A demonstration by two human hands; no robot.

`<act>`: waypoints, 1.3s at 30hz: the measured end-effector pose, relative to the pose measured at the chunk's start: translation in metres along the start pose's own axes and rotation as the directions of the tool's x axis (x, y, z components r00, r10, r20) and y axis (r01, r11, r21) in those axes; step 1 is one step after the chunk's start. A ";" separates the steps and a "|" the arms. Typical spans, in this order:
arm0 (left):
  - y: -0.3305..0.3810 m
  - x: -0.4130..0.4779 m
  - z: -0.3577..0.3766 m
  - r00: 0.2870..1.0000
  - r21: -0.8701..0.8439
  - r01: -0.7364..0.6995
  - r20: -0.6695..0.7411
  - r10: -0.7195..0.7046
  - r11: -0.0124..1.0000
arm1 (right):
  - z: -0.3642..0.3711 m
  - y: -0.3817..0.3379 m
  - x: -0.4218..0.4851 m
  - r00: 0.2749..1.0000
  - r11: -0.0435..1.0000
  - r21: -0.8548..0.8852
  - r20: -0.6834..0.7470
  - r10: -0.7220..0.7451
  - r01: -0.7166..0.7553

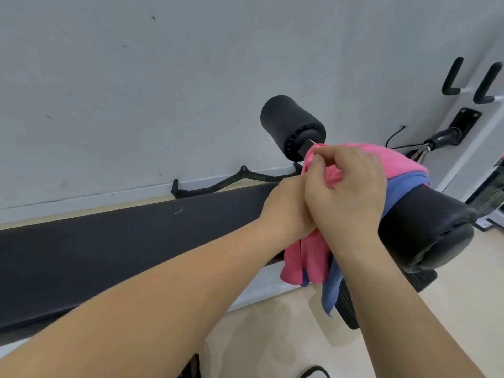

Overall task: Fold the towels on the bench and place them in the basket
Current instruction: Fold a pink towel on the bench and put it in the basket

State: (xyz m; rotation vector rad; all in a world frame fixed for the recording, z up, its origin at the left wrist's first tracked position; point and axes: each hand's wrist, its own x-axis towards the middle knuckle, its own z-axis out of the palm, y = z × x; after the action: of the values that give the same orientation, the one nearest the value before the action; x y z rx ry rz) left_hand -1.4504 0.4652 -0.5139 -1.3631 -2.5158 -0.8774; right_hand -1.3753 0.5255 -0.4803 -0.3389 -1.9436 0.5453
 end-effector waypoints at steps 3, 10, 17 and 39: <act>-0.005 0.008 -0.018 0.960 -0.350 0.226 -0.077 -0.268 0.909 | -0.007 -0.003 0.000 0.999 0.999 -0.035 0.034 0.026 -0.025; -0.023 0.035 -0.094 0.594 -0.951 0.210 -0.061 -0.802 0.227 | -0.001 0.011 -0.003 0.968 0.932 -0.361 0.232 0.093 -0.003; -0.034 -0.018 -0.179 0.567 -0.868 0.148 -0.319 -0.760 0.475 | 0.026 -0.036 -0.008 0.905 0.983 -0.142 0.393 0.163 -0.115; -0.152 -0.255 -0.216 0.773 0.015 0.580 -0.327 -0.544 0.814 | 0.096 -0.179 -0.085 0.354 0.826 0.311 0.924 -0.146 -0.470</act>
State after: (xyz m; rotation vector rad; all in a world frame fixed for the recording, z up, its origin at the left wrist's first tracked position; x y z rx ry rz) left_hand -1.4565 0.0977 -0.5010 -0.3650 -2.6850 -0.9234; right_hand -1.4259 0.3108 -0.4882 0.2455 -2.7035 1.7135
